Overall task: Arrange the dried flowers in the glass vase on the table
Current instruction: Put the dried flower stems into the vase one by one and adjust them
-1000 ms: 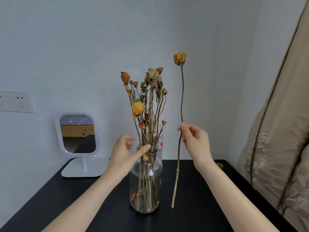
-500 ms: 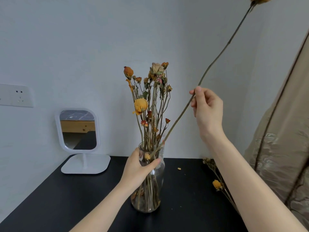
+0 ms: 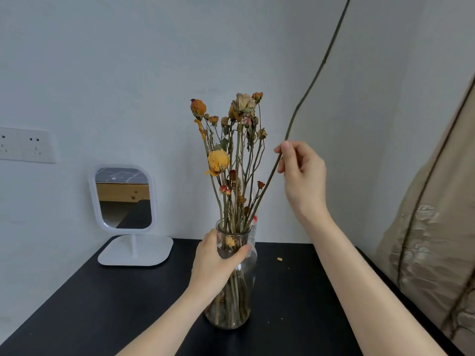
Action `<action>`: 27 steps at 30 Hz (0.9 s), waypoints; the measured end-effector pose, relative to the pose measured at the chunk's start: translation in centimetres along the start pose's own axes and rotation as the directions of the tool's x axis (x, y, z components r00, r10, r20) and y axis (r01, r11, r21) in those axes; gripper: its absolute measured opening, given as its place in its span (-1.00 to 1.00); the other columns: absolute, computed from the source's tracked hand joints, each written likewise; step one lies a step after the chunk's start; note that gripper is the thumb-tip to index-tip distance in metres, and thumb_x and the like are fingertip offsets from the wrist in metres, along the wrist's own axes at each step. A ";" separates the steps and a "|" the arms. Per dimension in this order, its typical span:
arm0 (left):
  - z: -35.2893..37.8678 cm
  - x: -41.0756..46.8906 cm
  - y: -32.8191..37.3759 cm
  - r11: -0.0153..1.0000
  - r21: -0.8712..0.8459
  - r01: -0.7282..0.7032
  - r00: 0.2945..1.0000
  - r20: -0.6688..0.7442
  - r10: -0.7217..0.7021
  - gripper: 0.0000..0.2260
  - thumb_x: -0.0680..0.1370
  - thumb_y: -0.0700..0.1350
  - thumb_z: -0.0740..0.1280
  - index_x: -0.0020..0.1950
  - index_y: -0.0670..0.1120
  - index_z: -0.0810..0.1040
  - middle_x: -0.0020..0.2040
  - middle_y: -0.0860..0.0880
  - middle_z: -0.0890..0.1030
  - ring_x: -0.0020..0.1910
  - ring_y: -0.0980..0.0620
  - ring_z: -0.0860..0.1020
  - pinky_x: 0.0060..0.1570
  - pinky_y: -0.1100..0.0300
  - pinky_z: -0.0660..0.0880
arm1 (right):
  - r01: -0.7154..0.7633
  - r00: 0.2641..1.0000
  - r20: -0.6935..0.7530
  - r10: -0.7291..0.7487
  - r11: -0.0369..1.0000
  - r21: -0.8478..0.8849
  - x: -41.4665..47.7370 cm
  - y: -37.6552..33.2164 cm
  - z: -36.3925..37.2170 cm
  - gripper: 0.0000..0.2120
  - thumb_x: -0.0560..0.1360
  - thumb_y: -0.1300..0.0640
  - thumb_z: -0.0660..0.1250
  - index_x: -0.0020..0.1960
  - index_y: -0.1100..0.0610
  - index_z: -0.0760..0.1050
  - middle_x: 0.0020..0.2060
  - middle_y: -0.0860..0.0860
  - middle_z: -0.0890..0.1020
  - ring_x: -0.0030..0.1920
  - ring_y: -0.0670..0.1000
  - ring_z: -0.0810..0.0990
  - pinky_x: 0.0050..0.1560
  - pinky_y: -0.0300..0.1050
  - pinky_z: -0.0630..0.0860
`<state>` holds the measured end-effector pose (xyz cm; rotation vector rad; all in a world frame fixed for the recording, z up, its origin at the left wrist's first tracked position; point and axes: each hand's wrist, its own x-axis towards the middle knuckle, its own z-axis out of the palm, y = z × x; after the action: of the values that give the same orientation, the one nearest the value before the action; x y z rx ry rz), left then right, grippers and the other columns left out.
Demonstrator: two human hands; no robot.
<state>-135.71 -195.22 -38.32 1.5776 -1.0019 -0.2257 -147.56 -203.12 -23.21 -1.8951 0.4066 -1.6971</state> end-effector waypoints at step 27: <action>0.2 0.0 -0.1 1.000 0.027 -0.002 0.999 -0.049 0.003 -0.47 0.28 0.27 0.39 0.17 0.09 0.45 0.06 0.16 0.56 0.12 0.14 0.50 0.18 0.06 0.50 | 0.013 0.869 0.434 0.238 0.865 -0.501 -2.6 2.5 2.7 -0.80 0.51 0.02 0.29 -0.05 0.13 0.60 -0.32 -0.04 0.55 -0.31 -0.04 0.55 -0.27 -0.14 0.51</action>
<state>-135.79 -195.32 -38.47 1.5990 -0.9723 -0.1720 -144.95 -203.12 -26.94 -2.5111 0.7850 -1.0289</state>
